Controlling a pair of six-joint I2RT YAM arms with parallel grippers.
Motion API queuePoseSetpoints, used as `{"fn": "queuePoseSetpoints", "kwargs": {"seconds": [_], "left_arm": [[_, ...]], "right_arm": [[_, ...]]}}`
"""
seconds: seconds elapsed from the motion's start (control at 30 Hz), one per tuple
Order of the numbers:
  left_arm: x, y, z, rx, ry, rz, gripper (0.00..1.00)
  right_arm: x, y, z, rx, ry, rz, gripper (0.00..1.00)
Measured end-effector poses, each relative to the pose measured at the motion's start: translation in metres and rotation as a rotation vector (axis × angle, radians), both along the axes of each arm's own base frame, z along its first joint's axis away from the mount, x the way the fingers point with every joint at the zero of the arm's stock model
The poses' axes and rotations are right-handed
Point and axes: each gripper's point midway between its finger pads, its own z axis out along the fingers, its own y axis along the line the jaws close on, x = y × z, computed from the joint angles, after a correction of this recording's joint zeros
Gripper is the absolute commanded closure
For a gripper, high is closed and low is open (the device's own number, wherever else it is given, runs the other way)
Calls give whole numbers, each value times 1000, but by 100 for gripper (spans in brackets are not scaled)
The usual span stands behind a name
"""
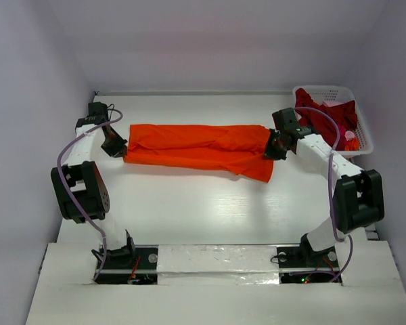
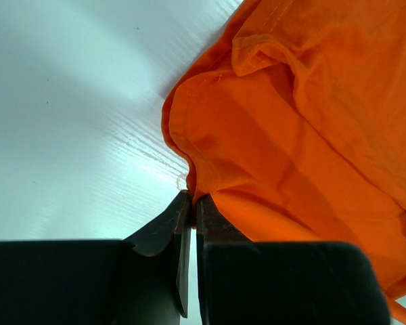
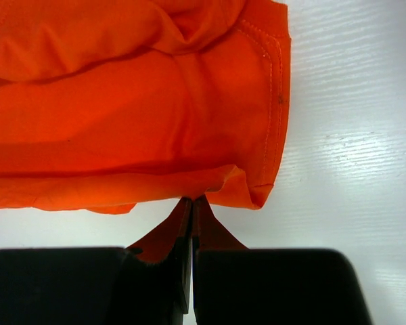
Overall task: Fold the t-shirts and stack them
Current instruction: Fold the tshirt
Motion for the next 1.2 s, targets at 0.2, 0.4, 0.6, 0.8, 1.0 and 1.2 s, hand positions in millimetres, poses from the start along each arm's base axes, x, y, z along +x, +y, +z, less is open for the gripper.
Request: {"fn": "queuePoseSetpoints", "kwargs": {"seconds": [0.2, 0.4, 0.6, 0.8, 1.0, 1.2], "left_arm": [[7, 1, 2, 1, -10, 0, 100], [9, 1, -4, -6, 0, 4, 100], [14, 0, -12, -15, 6, 7, 100], [21, 0, -15, -23, 8, 6, 100], [29, 0, -18, -30, -5, 9, 100], [36, 0, -23, -38, -9, 13, 100]], "right_arm": [[10, -3, 1, 1, -3, 3, 100], [18, -4, -10, -10, 28, 6, 100], [34, -5, -3, -7, 6, 0, 100], [45, -7, 1, -3, -7, -10, 100], [51, -6, -9, -6, 15, -11, 100], [58, -4, -16, -11, 29, -11, 100]]}}
